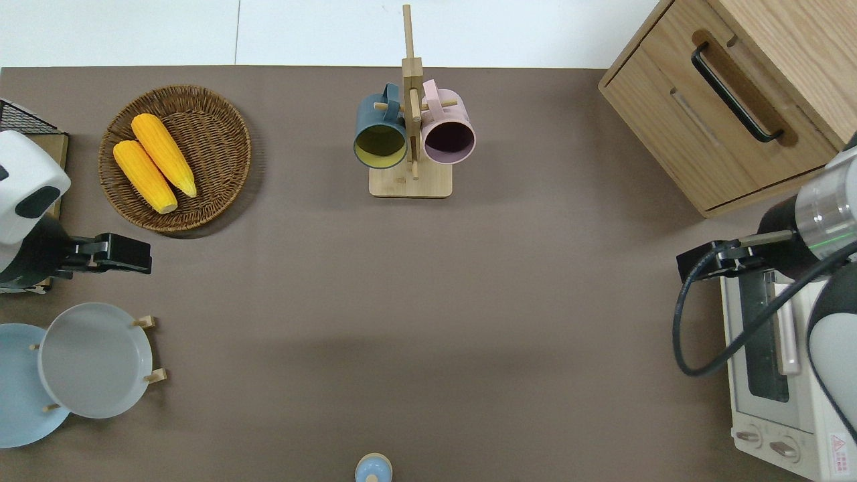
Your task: Pick gray plate from low plate rack and place it on table with left arm
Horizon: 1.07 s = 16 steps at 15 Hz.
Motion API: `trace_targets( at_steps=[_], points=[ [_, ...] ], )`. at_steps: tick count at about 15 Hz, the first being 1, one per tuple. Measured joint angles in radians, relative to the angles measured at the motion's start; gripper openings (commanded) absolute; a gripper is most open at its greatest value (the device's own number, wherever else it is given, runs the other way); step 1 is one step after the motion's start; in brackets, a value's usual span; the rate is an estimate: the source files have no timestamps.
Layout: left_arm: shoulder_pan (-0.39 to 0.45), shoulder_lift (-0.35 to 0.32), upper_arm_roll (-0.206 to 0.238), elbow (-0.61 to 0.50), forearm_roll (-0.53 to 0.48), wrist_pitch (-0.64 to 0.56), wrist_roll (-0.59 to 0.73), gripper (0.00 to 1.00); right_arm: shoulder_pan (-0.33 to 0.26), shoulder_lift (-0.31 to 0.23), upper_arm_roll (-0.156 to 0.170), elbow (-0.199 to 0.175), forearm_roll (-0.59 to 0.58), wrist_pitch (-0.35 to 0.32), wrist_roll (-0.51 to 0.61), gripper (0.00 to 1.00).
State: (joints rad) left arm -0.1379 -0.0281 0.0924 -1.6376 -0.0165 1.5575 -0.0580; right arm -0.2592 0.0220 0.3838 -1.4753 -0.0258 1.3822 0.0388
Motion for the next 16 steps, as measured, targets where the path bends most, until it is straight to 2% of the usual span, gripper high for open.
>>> trace_targets(
  at_steps=[16],
  points=[
    [0.000, -0.001, 0.002, -0.004, 0.003, -0.023, -0.003, 1.00, 0.000, 0.000, 0.000, 0.000, 0.000, 0.000, 0.000, 0.983]
  ],
)
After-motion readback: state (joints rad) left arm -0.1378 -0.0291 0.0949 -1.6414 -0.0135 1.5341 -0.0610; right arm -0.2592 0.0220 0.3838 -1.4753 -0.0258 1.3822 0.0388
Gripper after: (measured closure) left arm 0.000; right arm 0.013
